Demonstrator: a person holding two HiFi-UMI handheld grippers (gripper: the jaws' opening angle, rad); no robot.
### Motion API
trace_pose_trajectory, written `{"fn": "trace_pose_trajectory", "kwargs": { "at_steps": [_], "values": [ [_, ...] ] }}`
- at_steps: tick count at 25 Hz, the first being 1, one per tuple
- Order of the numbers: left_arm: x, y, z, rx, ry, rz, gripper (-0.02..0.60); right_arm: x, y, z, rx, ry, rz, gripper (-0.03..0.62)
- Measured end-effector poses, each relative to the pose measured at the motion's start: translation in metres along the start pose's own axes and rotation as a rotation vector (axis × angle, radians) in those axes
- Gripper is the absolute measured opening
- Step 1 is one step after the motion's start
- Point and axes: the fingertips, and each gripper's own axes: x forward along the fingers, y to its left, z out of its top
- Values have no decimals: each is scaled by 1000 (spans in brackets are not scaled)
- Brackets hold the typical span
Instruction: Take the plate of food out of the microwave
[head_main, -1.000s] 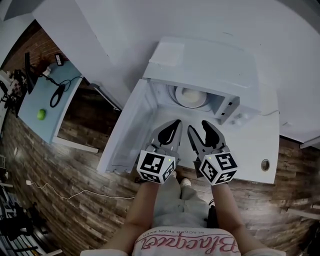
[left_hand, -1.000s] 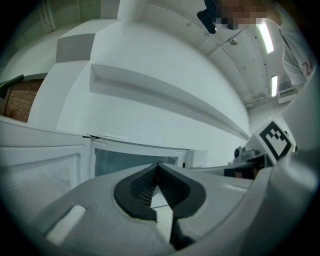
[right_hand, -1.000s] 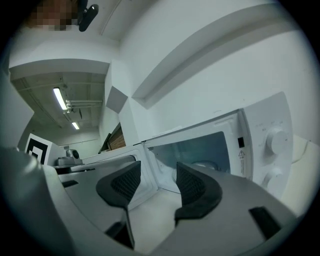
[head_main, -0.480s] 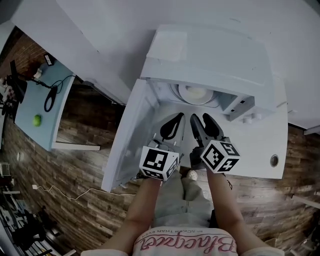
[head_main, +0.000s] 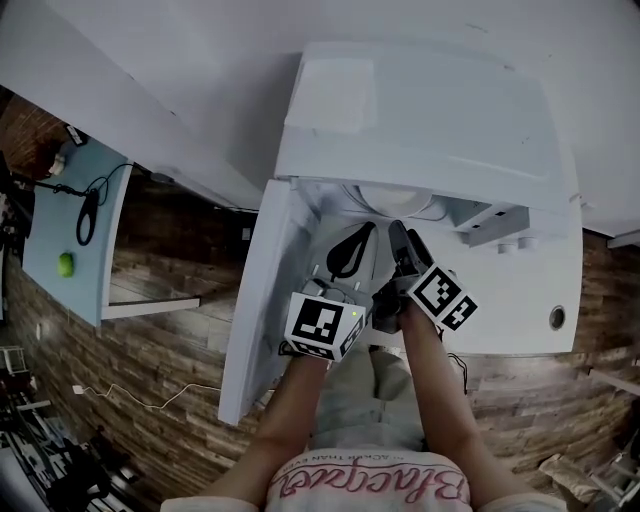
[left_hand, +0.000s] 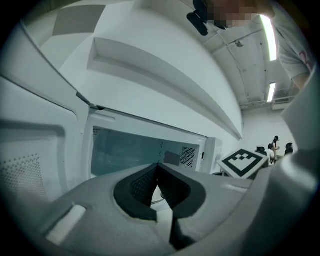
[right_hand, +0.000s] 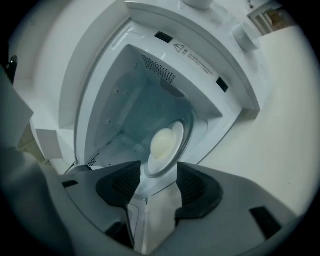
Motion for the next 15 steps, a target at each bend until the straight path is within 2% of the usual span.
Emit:
{"fn": "trace_pose_trajectory", "kwargs": {
  "at_steps": [7,15],
  "values": [
    [8,10,0,-6,1,7,3,22,-20,-2,222,16,-92,250],
    [6,21,0,-32,-10,22,3,42,-39,-8,342,36,-231,258]
  ]
}}
